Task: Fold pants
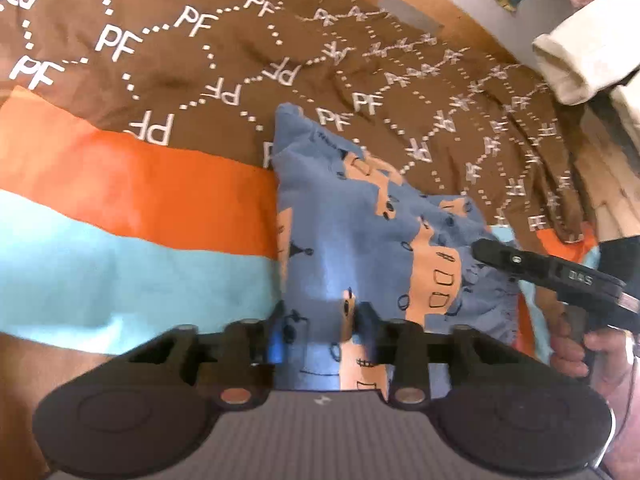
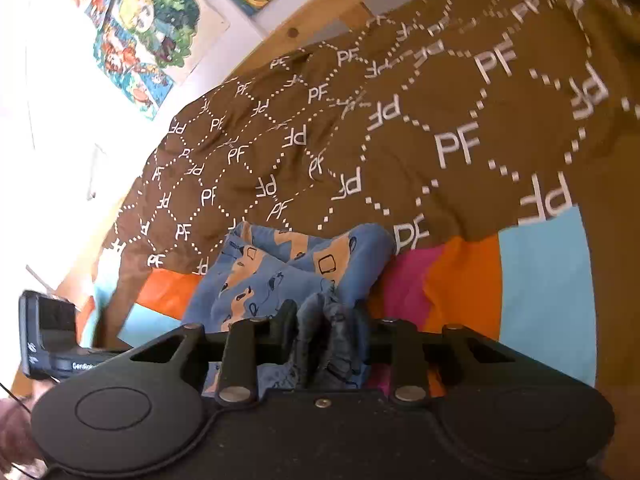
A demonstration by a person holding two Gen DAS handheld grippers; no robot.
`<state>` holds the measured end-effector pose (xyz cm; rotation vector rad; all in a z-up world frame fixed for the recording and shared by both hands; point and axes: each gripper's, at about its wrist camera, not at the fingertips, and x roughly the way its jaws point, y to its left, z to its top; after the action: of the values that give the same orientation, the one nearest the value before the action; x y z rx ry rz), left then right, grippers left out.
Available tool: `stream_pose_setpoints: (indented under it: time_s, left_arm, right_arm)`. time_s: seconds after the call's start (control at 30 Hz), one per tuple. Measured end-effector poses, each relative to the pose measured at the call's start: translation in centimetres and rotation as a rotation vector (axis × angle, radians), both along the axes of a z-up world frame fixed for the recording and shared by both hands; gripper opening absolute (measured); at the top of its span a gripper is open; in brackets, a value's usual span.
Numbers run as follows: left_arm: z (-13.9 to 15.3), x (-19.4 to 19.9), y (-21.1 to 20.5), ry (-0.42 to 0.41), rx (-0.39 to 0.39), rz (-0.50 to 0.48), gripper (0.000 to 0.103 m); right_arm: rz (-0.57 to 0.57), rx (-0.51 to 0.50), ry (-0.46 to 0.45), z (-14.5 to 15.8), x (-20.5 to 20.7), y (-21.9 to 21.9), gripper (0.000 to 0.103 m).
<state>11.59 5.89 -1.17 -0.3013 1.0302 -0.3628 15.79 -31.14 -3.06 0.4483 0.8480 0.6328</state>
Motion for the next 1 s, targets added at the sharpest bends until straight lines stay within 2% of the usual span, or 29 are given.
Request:
stream_pose_setpoints:
  time_s: [0.07, 0.13, 0.23, 0.33, 0.53, 0.87, 1.0]
  left_arm:
    - [0.4, -0.1, -0.3, 0.004, 0.007, 0.018, 0.023]
    - [1.0, -0.3, -0.5, 0.001, 0.019, 0.029, 0.019]
    - [2.1, -0.7, -1.5, -0.013, 0.072, 0.033, 0.017]
    - [3.3, -1.3, -2.2, -0.046, 0.111, 0.034, 0.016]
    - [5.9, -0.7, -3.3, -0.116, 0.11, -0.004, 0.016]
    - [9.5, 6.3, -4.7, -0.3, 0.119, 0.008, 0.016]
    - [8.6, 9.5, -4.0, -0.301, 0.096, 0.031, 0.016]
  right_arm:
    - [-0.002, -0.047, -0.03, 0.6, -0.4, 0.6, 0.024]
    - [0.005, -0.113, -0.086, 1.6, -1.2, 1.5, 0.023]
    - [0.013, -0.184, -0.151, 2.6, -2.1, 2.5, 0.021]
    - [0.008, -0.206, -0.195, 3.5, -2.7, 2.8, 0.021]
    - [-0.017, -0.219, -0.299, 5.7, -2.6, 2.2, 0.02]
    - [-0.024, -0.227, -0.451, 10.8, 5.5, 2.0, 0.02]
    - [-0.014, -0.231, -0.44, 10.4, 9.6, 2.3, 0.02]
